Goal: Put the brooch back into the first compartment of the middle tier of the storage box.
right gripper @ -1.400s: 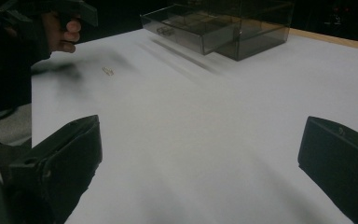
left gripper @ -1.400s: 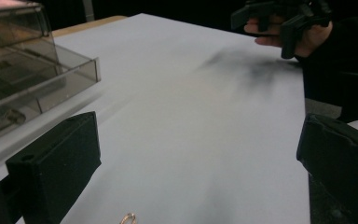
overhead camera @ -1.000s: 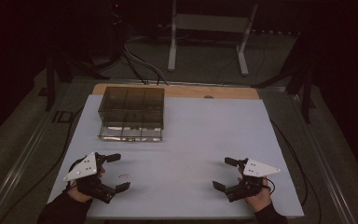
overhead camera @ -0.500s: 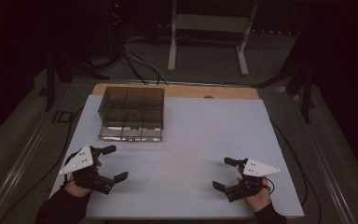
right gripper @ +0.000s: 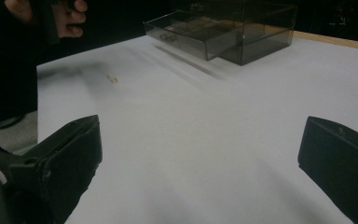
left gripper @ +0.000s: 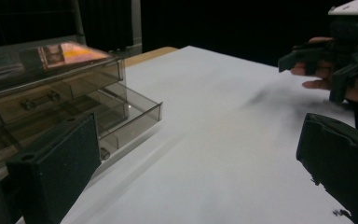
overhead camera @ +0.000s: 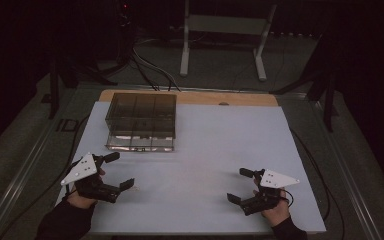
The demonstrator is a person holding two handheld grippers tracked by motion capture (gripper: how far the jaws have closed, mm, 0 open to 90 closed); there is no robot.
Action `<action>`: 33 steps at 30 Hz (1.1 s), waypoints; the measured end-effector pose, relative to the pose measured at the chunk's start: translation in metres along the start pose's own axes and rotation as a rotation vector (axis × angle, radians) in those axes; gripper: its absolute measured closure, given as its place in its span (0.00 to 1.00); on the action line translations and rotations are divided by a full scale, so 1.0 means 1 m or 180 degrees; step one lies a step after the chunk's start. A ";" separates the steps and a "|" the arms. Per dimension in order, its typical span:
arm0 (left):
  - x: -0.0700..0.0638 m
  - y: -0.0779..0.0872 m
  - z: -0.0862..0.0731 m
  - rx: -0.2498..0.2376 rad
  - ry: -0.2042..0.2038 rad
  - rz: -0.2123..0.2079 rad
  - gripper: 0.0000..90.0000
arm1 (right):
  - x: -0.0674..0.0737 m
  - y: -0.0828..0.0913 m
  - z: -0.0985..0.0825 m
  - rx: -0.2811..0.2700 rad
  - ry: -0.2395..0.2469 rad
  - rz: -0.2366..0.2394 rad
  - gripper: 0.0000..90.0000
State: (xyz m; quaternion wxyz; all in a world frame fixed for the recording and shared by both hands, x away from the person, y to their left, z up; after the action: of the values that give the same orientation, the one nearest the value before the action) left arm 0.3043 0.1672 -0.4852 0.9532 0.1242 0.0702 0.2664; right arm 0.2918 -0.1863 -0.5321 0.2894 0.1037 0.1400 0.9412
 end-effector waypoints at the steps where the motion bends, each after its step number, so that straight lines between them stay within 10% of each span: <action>1: 0.001 0.000 -0.001 0.0010 0.0009 -0.0006 0.00 | 0.000 0.000 0.000 0.0004 0.0003 0.0001 0.00; 33: 0.018 -0.007 -0.052 0.0662 0.0255 0.0035 0.00 | 0.000 -0.001 0.000 0.0021 0.0027 0.0006 0.00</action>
State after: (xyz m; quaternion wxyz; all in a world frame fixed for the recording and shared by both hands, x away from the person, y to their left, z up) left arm 0.3123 0.1816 -0.5386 0.9302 0.2121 0.1348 0.2676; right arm 0.2924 -0.1857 -0.5324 0.2876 0.1009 0.1443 0.9414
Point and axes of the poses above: each handheld gripper's, and its own axes: y roughly backward along the jaws, z roughly out of its top, x roughly to its left, the point moved 9 cm from there along -y, roughly forward along the jaws, and after that the axes turned 4 degrees about -z, right-handed, at the moved point
